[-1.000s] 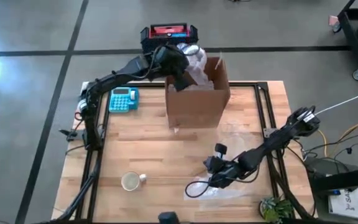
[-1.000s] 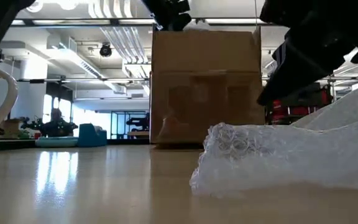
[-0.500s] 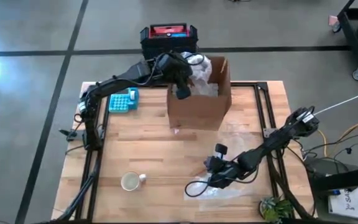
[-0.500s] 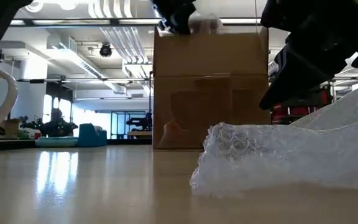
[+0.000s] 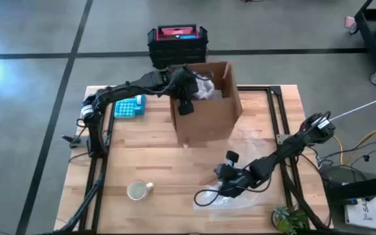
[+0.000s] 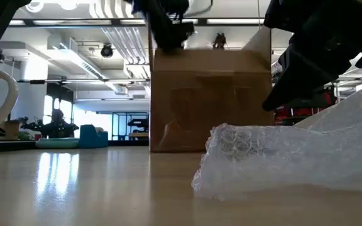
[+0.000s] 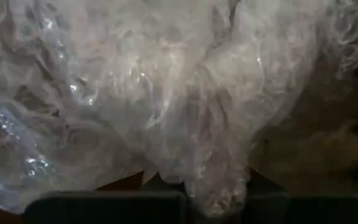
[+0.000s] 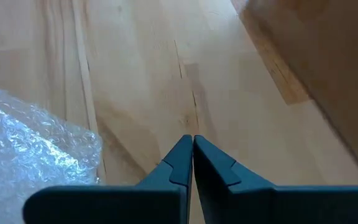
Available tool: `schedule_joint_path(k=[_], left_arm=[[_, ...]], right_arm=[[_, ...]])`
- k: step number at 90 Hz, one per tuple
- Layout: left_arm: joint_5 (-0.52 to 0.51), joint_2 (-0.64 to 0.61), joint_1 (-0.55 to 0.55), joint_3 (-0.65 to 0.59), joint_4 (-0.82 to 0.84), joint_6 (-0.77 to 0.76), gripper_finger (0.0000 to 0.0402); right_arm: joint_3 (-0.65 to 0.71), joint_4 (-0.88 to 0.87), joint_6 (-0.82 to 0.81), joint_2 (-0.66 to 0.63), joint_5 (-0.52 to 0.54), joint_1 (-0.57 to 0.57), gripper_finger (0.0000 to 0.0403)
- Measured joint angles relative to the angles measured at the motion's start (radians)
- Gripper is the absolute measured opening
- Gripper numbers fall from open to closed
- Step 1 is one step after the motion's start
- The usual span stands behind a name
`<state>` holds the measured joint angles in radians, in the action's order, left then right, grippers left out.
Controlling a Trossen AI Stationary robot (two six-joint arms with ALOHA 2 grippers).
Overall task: Wrap mug
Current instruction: Put the wrapped purple mug into the cardboard box
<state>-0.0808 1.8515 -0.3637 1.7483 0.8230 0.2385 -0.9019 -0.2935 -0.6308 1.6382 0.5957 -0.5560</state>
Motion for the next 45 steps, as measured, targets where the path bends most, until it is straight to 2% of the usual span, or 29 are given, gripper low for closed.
schedule_joint_path(k=[12, 23, 35, 45], left_arm=[[0.065, -0.002, -0.002, -0.092, -0.047, -0.002, 0.0011], [0.076, -0.002, -0.005, -0.172, -0.079, -0.019, 0.0011], [0.08, -0.006, -0.009, -0.222, -0.135, -0.02, 0.0014], [0.099, 0.003, -0.012, -0.227, -0.146, -0.022, 0.0037]], right_arm=[[0.001, 0.0, 0.0, 0.0, 0.0, 0.0, 0.0], [0.001, 0.0, 0.001, 0.0, 0.0, 0.0, 0.0], [0.001, 0.001, 0.002, 0.0, 0.0, 0.0, 0.0], [0.001, 0.002, 0.002, 0.0, 0.0, 0.0, 0.0]])
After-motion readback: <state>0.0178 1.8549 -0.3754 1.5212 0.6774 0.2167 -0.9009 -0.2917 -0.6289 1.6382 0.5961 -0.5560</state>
